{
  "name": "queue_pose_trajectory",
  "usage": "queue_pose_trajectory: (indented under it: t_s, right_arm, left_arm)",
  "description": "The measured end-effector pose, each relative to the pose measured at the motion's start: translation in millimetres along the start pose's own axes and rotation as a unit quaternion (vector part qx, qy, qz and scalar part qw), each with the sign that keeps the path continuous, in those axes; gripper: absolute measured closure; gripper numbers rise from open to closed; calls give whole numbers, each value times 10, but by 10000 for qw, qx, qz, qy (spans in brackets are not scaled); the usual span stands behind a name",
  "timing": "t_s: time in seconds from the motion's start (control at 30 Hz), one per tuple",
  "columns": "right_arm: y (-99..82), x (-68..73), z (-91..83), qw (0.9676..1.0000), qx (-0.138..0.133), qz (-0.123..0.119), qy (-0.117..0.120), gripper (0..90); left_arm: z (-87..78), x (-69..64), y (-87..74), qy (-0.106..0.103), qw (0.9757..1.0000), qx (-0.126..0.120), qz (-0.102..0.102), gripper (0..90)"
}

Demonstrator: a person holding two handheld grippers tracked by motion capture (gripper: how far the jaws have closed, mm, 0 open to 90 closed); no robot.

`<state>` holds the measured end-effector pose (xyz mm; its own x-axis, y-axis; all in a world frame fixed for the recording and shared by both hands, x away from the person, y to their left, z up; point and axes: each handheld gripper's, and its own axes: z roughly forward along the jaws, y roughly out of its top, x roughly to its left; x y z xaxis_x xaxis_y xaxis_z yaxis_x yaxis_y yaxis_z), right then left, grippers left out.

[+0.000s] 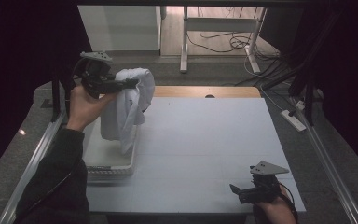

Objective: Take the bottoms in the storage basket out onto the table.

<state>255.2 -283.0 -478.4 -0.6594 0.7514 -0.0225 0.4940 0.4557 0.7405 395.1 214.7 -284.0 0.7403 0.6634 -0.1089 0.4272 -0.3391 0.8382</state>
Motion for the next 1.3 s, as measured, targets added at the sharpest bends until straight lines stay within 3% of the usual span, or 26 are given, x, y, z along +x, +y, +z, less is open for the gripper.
queue_pose_trajectory:
  t_s: [1.3]
  right_arm:
    - [-3,-7,-8,10000,-28,8,29,0]
  left_arm:
    - [642,-403,401,-568,9976,-45,391,755]
